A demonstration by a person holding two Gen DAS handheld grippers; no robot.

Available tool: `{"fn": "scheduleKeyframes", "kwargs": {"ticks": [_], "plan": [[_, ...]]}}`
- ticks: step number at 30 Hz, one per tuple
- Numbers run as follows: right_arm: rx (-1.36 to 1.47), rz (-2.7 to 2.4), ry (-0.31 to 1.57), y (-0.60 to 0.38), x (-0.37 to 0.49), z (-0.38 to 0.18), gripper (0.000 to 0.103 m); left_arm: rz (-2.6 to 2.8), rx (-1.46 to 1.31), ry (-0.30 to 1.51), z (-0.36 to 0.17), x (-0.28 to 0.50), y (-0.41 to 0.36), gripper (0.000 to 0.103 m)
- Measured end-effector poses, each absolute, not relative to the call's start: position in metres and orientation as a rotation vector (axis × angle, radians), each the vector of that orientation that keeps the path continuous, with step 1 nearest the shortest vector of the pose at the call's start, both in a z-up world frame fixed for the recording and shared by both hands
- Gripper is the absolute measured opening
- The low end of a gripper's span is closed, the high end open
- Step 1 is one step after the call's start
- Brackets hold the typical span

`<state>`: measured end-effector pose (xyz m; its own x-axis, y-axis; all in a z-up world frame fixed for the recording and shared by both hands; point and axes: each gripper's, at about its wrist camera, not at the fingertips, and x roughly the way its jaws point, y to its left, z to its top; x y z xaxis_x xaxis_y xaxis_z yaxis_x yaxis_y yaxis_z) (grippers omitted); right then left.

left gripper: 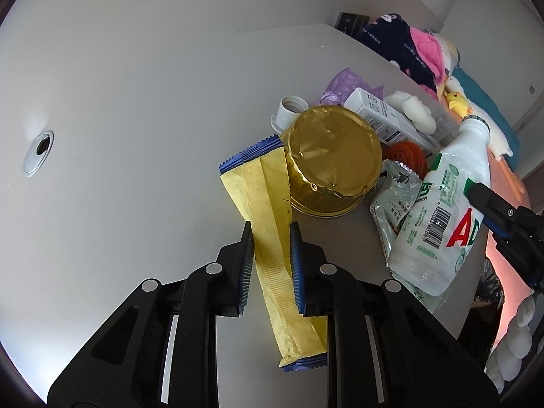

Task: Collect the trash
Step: 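Lift the white bottle with the right tool and drop it into the black trash bag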

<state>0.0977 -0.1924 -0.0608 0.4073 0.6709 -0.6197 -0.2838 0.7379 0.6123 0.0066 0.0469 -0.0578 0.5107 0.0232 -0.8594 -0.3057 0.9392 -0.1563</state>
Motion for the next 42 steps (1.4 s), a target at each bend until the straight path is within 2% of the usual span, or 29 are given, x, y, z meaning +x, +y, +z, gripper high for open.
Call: {"fn": "scheduleKeyframes", "kwargs": {"ticks": [16,42], "plan": [[0.419,0.611,0.810,-0.219,0.063,0.001,0.023,0.134,-0.270,0.870,0.005,-0.007,0.031,0.019],[0.489,0.318,0.662,-0.356,-0.013,0.035,0.023,-0.265,-0.135,0.807,0.043,0.004,-0.107,0.019]]}}
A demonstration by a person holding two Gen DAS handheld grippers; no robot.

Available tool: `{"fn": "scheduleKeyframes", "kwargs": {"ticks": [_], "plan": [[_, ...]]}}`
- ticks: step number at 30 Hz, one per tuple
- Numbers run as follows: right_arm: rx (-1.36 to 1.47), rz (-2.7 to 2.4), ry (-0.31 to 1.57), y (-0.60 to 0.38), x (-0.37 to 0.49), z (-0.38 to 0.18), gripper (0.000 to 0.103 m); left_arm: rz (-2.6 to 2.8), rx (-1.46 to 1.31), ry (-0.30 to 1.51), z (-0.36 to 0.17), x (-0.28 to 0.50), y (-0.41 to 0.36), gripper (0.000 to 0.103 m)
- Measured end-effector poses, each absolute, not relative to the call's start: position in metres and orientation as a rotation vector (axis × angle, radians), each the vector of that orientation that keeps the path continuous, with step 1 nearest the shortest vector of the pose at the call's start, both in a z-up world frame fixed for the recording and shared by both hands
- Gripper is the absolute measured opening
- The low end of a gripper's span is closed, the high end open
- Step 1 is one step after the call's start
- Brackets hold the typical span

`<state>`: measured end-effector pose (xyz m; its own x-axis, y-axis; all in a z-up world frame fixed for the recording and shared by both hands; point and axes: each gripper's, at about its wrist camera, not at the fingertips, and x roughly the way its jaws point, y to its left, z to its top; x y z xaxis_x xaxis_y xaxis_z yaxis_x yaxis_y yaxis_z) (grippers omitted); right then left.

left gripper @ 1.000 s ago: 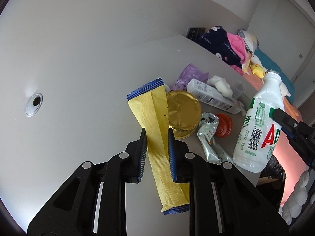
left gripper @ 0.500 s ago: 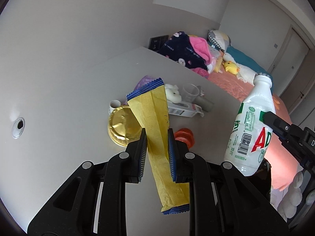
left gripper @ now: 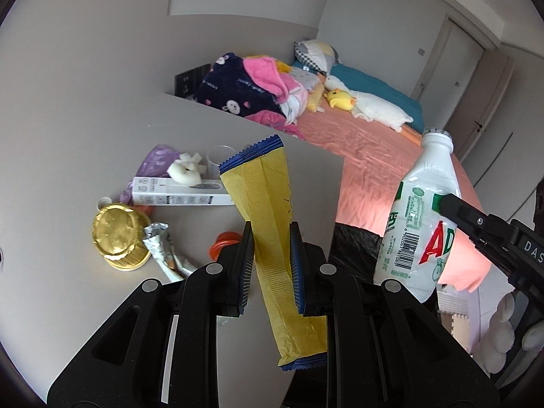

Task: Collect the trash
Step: 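Lift the white bottle with the right tool and drop it into the black trash bag, then release the yellow envelope from the left tool into the trash bag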

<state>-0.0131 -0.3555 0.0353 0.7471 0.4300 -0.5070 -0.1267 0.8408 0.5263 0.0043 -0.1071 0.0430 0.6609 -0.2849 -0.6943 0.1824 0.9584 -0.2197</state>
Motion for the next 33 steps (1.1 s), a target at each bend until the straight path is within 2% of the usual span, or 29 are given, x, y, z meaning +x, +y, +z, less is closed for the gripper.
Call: {"fn": "scheduleKeyframes", "kwargs": {"ticks": [17,18,19,20,21,33], "plan": [[0.532,0.165,0.637,-0.426,-0.044,0.030,0.024,-0.555,-0.087,0.884,0.032,0.016,-0.189,0.021],[0.532,0.144,0.640,-0.429,-0.047,0.029,0.026,-0.601,-0.099,0.914,0.028,0.017,-0.193,0.025],[0.527,0.102,0.637,-0.431,-0.051,0.030,0.041,-0.624,-0.109,0.943,0.024,0.017,-0.196,0.049],[0.521,0.057,0.625,-0.434,-0.056,0.031,0.061,-0.634,-0.120,0.958,0.022,0.017,-0.199,0.086],[0.521,0.022,0.602,-0.437,-0.061,0.033,0.064,-0.645,-0.132,0.953,0.020,0.015,-0.200,0.093],[0.550,0.011,0.590,-0.442,-0.063,0.028,0.065,-0.664,-0.144,1.010,0.010,0.008,-0.202,0.093]]}}
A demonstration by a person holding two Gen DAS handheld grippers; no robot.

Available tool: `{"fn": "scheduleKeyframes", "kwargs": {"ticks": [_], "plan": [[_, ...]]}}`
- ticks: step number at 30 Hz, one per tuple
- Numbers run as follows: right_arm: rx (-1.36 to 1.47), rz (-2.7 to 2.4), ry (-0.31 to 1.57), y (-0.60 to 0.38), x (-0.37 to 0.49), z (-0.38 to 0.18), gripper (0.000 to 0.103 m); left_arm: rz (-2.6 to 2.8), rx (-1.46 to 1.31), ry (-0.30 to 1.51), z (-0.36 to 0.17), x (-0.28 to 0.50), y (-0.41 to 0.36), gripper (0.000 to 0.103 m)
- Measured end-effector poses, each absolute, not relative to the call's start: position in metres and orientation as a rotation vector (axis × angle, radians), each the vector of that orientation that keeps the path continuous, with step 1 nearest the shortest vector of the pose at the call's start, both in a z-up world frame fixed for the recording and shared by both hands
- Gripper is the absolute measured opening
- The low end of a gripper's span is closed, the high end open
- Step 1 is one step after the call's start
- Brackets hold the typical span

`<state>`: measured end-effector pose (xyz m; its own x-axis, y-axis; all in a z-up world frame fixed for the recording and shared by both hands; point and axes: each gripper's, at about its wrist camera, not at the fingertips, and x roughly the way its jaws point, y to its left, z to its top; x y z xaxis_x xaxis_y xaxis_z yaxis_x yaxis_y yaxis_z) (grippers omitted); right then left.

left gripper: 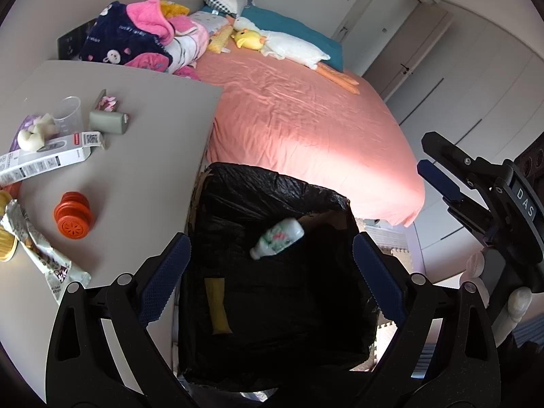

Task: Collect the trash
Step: 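Release the yellow envelope from the left tool into the trash bag, then grasp the silver snack wrapper with the left tool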

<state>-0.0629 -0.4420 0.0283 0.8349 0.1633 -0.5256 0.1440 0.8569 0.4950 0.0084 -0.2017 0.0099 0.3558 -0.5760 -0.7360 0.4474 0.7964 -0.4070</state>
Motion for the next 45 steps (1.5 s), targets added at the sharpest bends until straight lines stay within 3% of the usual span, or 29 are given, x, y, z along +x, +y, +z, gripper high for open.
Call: {"fn": "scheduleKeyframes", "kwargs": {"ticks": [45], "plan": [[0.417,0.330,0.780,-0.326,0.003,0.006,0.065,-0.162,-0.257,1.060,-0.034,0.023,-0.073,0.093]]}}
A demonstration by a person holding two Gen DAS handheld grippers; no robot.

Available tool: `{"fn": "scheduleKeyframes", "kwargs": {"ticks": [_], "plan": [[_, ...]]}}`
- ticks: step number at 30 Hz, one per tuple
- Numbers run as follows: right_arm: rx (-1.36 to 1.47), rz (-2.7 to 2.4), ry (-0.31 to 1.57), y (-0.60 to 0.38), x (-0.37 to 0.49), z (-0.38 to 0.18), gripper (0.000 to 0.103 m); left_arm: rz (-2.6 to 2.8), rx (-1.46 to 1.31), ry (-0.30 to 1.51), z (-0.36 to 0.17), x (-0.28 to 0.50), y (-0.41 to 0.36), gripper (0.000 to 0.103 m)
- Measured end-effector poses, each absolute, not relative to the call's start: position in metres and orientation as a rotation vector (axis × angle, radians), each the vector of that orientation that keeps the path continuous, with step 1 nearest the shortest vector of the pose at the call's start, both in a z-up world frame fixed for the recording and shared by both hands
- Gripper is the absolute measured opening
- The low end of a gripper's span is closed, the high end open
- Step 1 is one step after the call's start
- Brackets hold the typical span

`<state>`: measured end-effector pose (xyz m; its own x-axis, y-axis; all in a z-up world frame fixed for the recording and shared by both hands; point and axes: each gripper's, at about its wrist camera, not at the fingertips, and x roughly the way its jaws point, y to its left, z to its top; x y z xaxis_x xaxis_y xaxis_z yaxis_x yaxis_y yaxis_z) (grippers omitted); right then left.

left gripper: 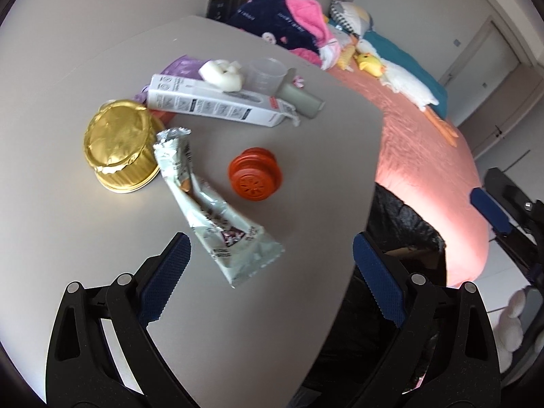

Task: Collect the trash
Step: 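Grasp the silver snack wrapper with the left tool, then grasp the orange cap with the right tool while the left tool holds the wrapper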

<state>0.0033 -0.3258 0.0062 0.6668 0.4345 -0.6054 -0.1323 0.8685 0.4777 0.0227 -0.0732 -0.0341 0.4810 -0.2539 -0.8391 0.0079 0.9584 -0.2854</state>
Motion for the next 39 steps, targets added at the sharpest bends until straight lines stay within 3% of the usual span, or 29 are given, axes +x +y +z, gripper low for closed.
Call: {"fn": "scheduleKeyframes", "kwargs": {"ticks": [9,13,27,39], "plan": [[0.395,0.340,0.812,-0.317,0.014,0.001,0.065,-0.081,-0.249,1.123,-0.062,0.042,-0.061,0.078],[0.388,0.350,0.823,-0.310,0.021,-0.002,0.065,-0.051,-0.234,1.148,-0.071,0.046,-0.057,0.057],[0.354,0.415,0.881,-0.279,0.042,-0.019,0.065,-0.079,-0.270,1.093,-0.071,0.041,-0.033,0.044],[0.295,0.480,0.971,-0.238,0.063,-0.043,0.065,-0.113,-0.303,0.965,-0.062,0.027,-0.009,0.020]]}}
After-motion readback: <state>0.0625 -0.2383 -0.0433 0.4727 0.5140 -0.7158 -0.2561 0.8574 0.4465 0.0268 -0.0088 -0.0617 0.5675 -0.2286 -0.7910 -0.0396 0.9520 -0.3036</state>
